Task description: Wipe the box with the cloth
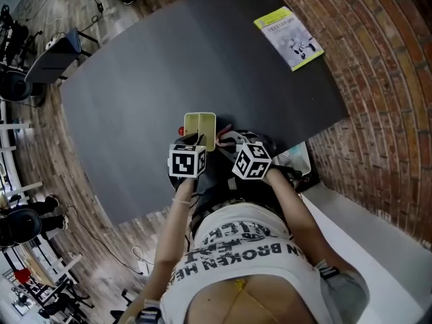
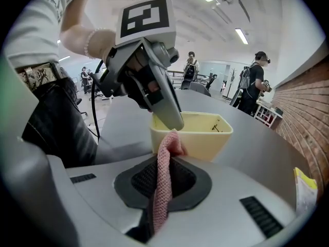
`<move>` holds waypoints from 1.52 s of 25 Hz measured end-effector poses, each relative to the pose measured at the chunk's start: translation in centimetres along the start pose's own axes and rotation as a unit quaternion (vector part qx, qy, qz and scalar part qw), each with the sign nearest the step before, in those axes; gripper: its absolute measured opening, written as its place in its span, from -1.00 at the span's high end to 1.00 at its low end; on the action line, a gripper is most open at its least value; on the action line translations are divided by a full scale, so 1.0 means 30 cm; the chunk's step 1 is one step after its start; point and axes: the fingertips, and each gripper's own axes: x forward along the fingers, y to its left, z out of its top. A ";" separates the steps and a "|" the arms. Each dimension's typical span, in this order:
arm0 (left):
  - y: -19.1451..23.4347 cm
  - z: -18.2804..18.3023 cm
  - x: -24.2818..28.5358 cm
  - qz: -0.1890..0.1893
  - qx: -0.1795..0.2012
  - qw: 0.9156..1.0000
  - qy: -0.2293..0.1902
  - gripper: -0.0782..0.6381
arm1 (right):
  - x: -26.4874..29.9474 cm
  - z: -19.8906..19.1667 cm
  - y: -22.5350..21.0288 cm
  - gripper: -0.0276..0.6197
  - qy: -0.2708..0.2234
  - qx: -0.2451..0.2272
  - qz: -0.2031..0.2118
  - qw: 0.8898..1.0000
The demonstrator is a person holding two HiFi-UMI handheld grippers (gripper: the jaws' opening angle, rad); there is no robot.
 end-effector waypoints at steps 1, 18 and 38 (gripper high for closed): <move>0.002 0.001 -0.002 0.000 -0.003 1.000 -0.003 0.64 | -0.001 0.004 0.010 0.86 -0.004 -0.001 0.005 1.000; -0.048 0.062 0.011 -0.014 -0.166 0.982 -0.091 0.38 | -0.057 -0.030 -0.102 0.86 -0.024 0.067 -0.056 0.996; 0.194 -0.059 -0.062 -0.031 0.283 0.959 0.004 0.38 | -0.196 -0.022 -0.228 0.86 -0.044 0.132 -0.143 0.980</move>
